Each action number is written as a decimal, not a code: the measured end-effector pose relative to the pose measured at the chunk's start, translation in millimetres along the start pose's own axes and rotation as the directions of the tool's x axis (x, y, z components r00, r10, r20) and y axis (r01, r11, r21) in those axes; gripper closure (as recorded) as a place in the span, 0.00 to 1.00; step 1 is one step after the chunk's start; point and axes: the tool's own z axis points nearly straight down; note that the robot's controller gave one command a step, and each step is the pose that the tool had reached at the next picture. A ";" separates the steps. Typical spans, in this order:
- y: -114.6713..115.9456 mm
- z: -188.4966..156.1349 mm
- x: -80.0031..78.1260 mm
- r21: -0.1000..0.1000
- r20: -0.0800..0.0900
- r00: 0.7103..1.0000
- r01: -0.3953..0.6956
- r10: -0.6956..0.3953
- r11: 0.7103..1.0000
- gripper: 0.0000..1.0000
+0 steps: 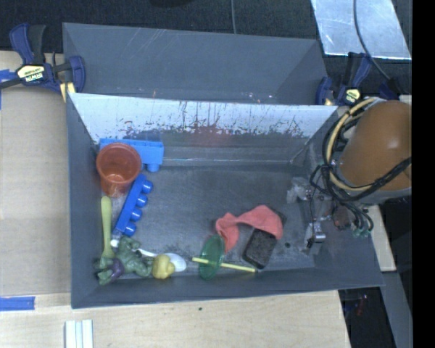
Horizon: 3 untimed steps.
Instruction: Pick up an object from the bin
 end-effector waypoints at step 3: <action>73.6 57.6 -9.6 0.004 0.014 0.987 0.161 -0.161 0.987 1.00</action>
Offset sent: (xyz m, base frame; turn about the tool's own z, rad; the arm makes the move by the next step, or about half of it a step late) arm 0.0457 0.0601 -0.0388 -0.1933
